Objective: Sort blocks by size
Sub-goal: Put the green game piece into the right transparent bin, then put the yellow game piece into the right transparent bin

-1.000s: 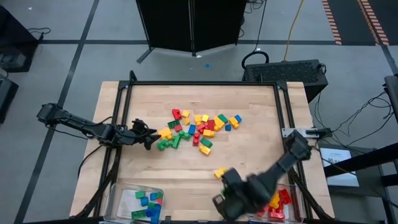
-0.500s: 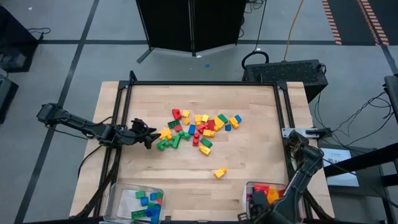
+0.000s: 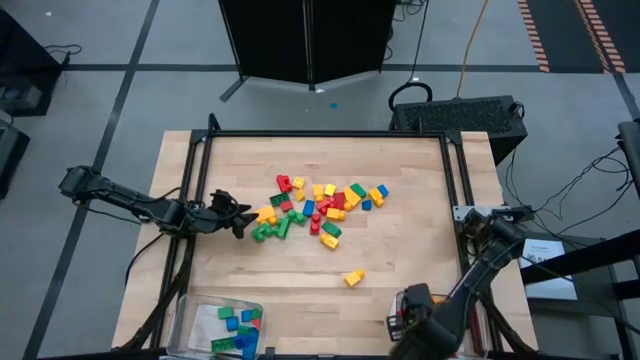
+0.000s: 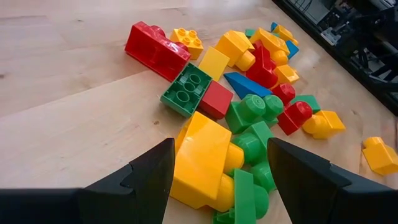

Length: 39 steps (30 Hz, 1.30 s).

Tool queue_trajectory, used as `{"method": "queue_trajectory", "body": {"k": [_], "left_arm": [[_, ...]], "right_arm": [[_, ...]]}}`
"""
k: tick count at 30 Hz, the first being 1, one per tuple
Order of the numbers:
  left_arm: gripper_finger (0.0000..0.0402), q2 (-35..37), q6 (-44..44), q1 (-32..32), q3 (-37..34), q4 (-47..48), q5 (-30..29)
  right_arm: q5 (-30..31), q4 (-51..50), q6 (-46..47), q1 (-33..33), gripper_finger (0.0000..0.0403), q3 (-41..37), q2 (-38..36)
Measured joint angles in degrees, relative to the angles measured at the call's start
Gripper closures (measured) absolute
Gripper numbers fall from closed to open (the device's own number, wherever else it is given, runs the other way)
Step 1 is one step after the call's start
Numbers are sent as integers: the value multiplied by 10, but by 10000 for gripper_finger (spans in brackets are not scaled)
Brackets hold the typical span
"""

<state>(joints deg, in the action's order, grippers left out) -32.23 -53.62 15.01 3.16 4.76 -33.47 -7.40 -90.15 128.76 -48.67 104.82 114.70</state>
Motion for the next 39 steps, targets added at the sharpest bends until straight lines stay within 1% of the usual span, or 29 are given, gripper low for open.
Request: {"method": "queue_trajectory", "body": {"k": [3,8,11,14,16,18,20,21,23,24,27,30,33,35,37,39], "left_arm": [[146,0,0,0,0,0,0],[146,0,0,0,0,0,0],[146,0,0,0,0,0,0],[146,0,1,0,0,0,0],[146,0,4,0,0,1,0],[146,0,4,0,0,1,0],[146,0,4,0,0,1,0],[146,0,4,0,0,1,0],[146,0,3,0,0,1,0],[146,0,3,0,0,1,-1],[146,0,0,0,0,1,-1],[146,0,-1,0,0,0,1],[146,0,-1,0,0,0,7],[146,0,-1,0,0,0,13],[146,0,-1,0,0,0,15],[146,0,-1,0,0,0,16]], "right_arm": [[9,3,-39,7,313,-8,1],[15,14,-106,15,244,-11,1],[18,7,-113,22,210,-11,1],[22,2,-113,27,188,3,1],[63,0,-114,30,182,19,-5],[130,2,-121,40,182,46,-12],[202,2,-150,54,184,73,-15],[230,4,-179,62,184,85,-15],[267,28,-269,85,181,100,-15],[272,43,-327,98,178,100,-15],[271,70,-512,142,168,100,-10],[270,75,-742,176,160,100,4],[265,80,-941,199,159,99,7],[256,94,-1057,211,161,99,5],[249,93,-1133,222,165,100,5],[226,93,-1167,235,169,96,5]]}}
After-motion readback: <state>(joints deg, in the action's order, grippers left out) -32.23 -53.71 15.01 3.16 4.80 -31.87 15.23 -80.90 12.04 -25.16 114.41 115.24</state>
